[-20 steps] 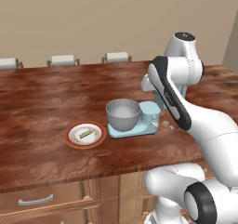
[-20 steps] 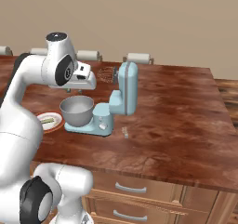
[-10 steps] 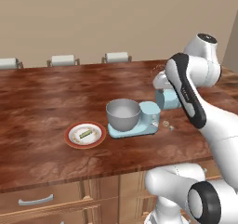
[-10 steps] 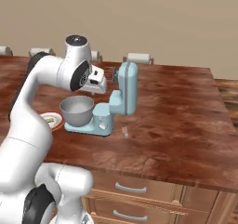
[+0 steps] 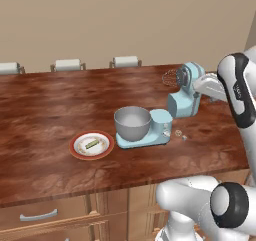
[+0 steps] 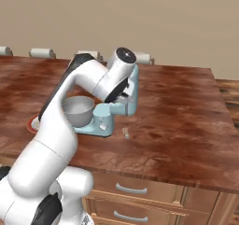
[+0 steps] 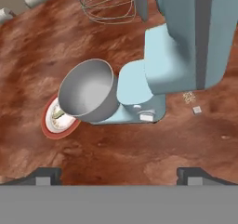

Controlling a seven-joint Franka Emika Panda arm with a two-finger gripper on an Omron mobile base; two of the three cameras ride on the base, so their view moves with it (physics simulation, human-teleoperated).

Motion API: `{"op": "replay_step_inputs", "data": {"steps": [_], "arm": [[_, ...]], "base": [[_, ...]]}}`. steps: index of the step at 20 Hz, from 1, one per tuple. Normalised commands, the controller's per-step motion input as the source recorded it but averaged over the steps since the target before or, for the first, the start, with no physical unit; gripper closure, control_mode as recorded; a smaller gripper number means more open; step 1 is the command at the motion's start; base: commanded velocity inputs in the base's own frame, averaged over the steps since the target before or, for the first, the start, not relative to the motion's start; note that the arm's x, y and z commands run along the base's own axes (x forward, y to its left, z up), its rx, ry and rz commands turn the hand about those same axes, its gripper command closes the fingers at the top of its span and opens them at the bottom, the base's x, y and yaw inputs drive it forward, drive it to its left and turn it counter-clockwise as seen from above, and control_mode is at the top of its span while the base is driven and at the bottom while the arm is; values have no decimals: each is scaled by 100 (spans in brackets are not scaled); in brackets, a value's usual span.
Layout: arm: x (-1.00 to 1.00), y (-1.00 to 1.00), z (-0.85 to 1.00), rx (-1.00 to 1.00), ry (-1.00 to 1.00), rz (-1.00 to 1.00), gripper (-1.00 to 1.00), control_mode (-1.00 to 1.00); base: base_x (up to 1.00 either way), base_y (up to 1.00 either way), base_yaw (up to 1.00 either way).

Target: Add butter and sugar cubes to the stand mixer bowl and then turn on the stand mixer to begin making frosting.

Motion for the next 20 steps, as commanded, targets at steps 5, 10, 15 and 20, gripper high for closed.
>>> {"op": "replay_step_inputs", "data": {"steps": [5,10,15,20], "arm": [[-6,-69,-3,22,-6,7,-100,-100],[-17,-42,-21,17,-20,12,-100,-100],[-7,-13,-31,8,-26,13,-100,-100],[-1,0,-41,0,-28,16,-100,-100]], "base": [[0,0,0],[0,0,0],[0,0,0],[0,0,0]]}}
